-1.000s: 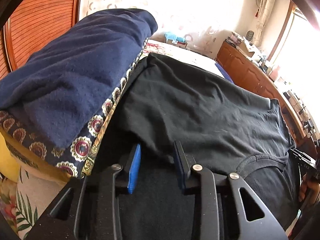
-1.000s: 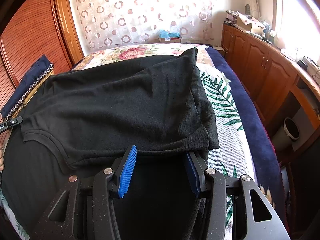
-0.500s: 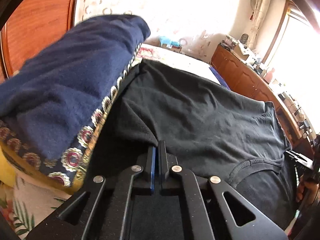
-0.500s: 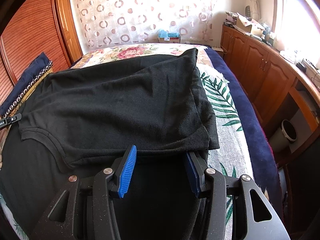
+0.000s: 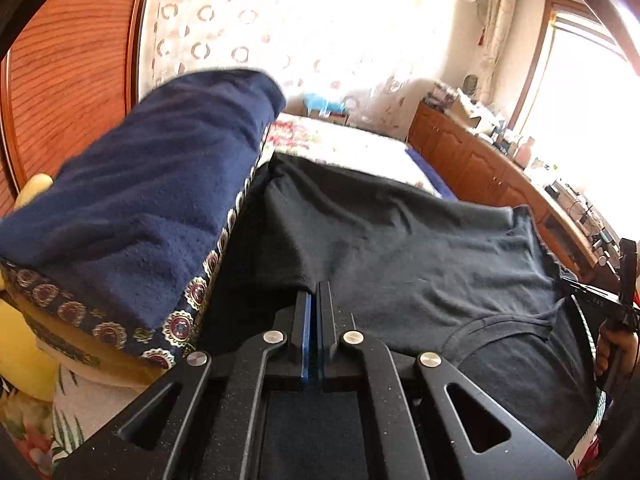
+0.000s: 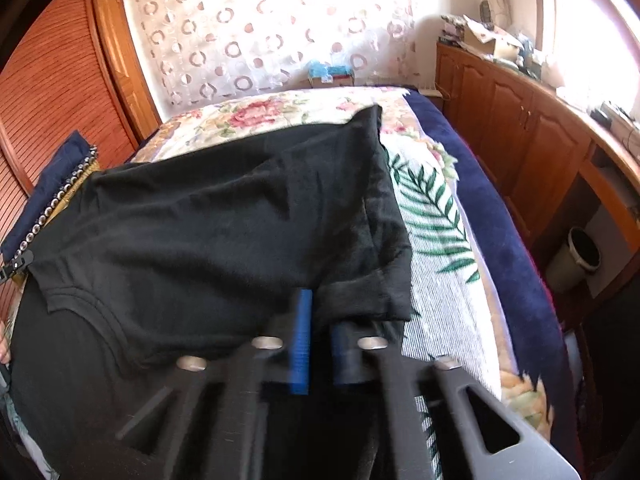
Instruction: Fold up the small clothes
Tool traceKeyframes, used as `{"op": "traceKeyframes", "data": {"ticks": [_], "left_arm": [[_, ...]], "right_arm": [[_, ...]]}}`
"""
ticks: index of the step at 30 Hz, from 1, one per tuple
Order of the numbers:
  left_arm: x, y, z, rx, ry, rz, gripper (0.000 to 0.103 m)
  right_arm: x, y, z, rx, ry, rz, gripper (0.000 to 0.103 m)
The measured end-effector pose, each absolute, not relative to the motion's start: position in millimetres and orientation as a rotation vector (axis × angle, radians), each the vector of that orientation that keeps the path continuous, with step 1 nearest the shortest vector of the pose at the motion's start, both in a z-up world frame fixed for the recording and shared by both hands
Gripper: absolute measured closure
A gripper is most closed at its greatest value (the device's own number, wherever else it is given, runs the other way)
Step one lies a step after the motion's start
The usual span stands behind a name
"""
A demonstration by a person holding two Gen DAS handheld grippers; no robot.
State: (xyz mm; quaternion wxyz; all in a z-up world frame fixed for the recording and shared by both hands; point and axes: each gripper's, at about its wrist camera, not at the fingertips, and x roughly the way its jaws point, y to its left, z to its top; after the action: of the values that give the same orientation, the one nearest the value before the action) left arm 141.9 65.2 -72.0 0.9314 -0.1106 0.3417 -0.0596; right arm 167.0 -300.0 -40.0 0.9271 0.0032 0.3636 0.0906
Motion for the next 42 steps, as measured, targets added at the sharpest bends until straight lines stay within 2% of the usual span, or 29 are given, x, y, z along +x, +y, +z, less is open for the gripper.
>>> {"op": "traceKeyframes", "data": {"ticks": [11,20,31,42], "left_arm": [[90,61,-23,-0.203,0.570,-0.178,0.100],[33,69,-20,-0.199,0.571,-0.197,0.100],[-5,60,-41,-0.177,0.651,-0.188,0.100],[-6,58,-85,-0.153,0.786,-0.172,0.100]], "right_arm": [[110,-299,2,-0.053,0.560,0.238,0.101],[44,-316,6,-0.039,0.523,0.279,0.101],[0,-327,13,-0.045,0.582,0.283,0.101],[19,-326,-28,-0.021,0.769,0.280,0.101]]}}
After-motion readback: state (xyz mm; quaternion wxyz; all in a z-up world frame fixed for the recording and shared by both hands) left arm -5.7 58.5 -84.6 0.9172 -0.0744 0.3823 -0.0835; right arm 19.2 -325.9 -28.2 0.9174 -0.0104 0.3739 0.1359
